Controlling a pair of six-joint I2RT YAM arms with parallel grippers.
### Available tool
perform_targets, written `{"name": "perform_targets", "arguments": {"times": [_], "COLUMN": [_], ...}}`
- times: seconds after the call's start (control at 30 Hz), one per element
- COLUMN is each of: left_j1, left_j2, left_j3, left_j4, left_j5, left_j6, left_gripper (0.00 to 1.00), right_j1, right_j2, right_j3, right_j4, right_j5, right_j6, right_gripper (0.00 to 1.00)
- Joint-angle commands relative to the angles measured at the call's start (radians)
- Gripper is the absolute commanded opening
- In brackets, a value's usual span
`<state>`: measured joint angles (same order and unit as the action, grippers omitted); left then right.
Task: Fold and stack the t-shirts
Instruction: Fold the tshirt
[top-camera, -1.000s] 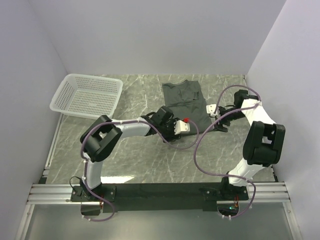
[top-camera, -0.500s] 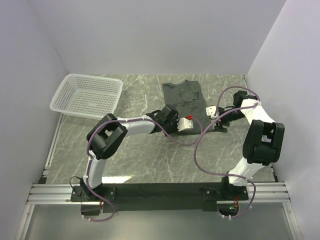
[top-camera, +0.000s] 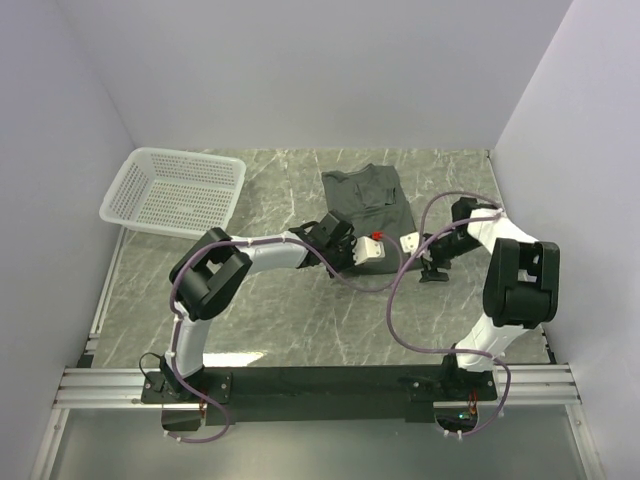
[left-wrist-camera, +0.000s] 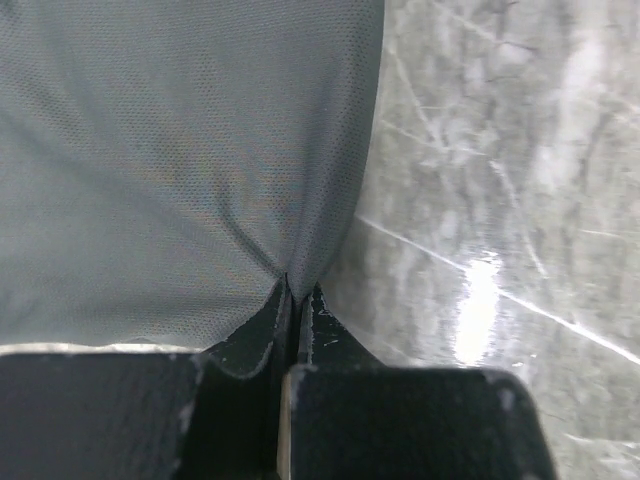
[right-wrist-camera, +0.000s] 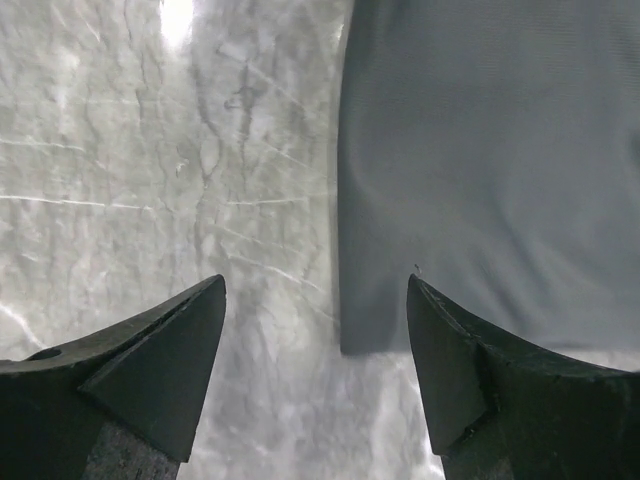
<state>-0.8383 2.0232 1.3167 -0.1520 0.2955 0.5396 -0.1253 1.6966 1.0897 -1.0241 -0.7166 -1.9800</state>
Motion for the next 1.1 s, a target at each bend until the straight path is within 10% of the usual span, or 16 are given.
{"name": "perform_targets", "arguments": {"times": [0.0,0.67,0.87,1.0,1.07], "left_j1": [-0.002,-0.001,-0.001,0.001,-0.001], "left_j2": [-0.044,-0.047,-0.058,-0.07,-0.075], "left_j3": [-0.023,-0.027,-0.037,-0.059,-0.066], "left_j4": [-0.029,-0.014,-0.004,0.011,0.012], "left_j5": [0.088,0.14,0.175,0.203,0.223], "left_j6": [-0.041,-0.073,-0.096,-0.113,-0.118], "left_gripper": [0.01,0.01,0.01,0.0,0.01], "right_j1": [0.035,0.119,0.151,0.156,0.154], "right_j2": [-0.028,-0.005,0.015,0.008,-0.017], "right_j3": [-0.04,-0.126,-0.106,-0.117,-0.132], "right_j4": [0.134,0.309,0.306,0.297,0.294], "right_j5": [0.055,0.229,0.258,0.241,0.229], "right_j6": [-0.013,0.119,0.153,0.164,0.156], "right_gripper": [0.79,0.57,0.39,0.0,0.0]}}
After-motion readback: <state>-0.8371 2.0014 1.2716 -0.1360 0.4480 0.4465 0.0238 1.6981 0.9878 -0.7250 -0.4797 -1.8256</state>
